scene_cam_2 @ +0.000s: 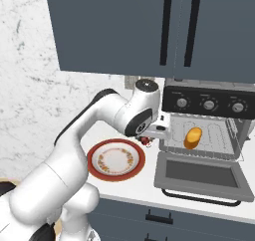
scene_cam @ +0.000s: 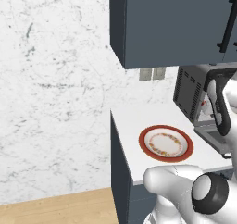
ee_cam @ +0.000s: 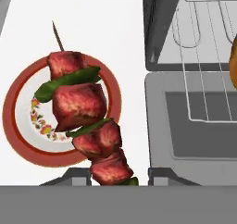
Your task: Pick up the kebab skewer and baguette bread, and place them inside the toaster oven. Close the toaster oven door and start by setting the timer.
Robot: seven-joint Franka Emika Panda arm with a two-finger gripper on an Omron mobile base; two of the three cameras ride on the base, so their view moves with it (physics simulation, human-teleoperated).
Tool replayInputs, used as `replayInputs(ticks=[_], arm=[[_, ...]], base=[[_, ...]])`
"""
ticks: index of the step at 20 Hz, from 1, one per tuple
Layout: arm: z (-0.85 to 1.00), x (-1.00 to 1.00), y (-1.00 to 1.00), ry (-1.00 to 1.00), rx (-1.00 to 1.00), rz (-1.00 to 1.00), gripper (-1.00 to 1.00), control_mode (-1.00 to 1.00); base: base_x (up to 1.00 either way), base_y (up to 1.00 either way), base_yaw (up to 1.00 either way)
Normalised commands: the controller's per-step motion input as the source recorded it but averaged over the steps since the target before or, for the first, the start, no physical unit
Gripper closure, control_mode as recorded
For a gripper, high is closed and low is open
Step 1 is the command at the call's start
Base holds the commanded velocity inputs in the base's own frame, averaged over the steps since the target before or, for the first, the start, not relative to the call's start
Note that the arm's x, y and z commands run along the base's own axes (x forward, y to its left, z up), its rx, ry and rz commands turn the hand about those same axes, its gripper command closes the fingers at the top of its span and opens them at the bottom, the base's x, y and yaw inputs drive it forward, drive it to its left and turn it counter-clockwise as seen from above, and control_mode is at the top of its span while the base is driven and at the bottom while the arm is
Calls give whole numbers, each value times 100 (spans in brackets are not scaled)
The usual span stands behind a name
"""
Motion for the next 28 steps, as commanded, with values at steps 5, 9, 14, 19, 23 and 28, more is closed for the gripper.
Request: replayInputs(ticks=[5,9,14,19,23,28], arm=[[30,0,-100,-15,0,0,100,-100],[-3,-1,-84,-10,0,-5,100,-100],[-10,8,-99,-4,0,-2,100,-100],[-3,36,-64,2,0,0,100,-100],[-26,4,-39,0,2,0,100,-100],[-53,15,-10,0,7,0,100,-100]], base=[[0,0,0],[0,0,0],[0,0,0],[0,0,0],[0,0,0],[0,0,0]])
